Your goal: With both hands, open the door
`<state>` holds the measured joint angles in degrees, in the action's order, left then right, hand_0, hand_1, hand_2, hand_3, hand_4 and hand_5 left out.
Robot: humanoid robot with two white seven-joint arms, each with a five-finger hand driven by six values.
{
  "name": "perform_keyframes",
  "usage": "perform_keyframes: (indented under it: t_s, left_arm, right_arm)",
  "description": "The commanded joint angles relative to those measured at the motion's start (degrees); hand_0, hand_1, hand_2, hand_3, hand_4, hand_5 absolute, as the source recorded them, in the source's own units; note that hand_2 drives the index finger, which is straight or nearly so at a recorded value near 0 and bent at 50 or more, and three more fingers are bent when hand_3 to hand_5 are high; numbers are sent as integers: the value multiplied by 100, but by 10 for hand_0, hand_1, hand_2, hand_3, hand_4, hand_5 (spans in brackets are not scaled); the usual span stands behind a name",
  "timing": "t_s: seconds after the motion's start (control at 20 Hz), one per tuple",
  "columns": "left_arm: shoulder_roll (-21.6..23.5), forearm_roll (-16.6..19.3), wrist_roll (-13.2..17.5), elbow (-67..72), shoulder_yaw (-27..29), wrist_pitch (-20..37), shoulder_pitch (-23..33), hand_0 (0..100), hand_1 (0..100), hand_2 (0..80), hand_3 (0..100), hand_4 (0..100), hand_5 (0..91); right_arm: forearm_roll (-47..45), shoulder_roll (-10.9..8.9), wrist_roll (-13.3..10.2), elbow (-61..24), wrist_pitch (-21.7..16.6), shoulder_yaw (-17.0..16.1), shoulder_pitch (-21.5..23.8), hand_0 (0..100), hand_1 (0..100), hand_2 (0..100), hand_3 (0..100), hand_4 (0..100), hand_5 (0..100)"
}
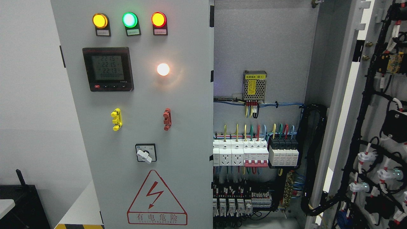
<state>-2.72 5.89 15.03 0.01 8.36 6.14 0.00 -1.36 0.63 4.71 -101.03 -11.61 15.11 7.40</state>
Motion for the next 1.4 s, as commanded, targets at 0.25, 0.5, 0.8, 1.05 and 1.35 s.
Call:
perform_keyframes:
  t_s: [0.25, 0.5, 0.8, 1.05, 1.35]
  left_arm:
    - [0, 0, 0, 96, -1, 1, 62, 0, 0, 0, 0, 0, 0]
    - [0, 0, 0, 96, -1, 1, 62, 0, 0, 0, 0, 0, 0]
    - [0, 0, 0, 96, -1, 1, 62, 0, 0, 0, 0, 0, 0]
    - [0, 0, 0, 96, -1, 1, 62, 0, 0, 0, 0, 0, 0]
    - [0, 0, 0, 96, -1, 1, 62, 0, 0, 0, 0, 0, 0]
  right_arm:
    - [-189, 253, 12, 13, 545, 10, -941, 379, 0, 0, 0, 0, 0]
    - [-216, 420, 12, 293, 1019, 10, -1512, 379, 0, 0, 0, 0, 0]
    - [-225, 464, 12, 654, 1450, 54, -2057, 379, 0, 0, 0, 0, 0]
    - [-400, 464, 12, 962, 1758, 45, -2374, 380, 0, 0, 0, 0, 0]
    - [-471, 464, 12, 1164, 1864, 89, -2558, 379, 0, 0, 0, 0, 0]
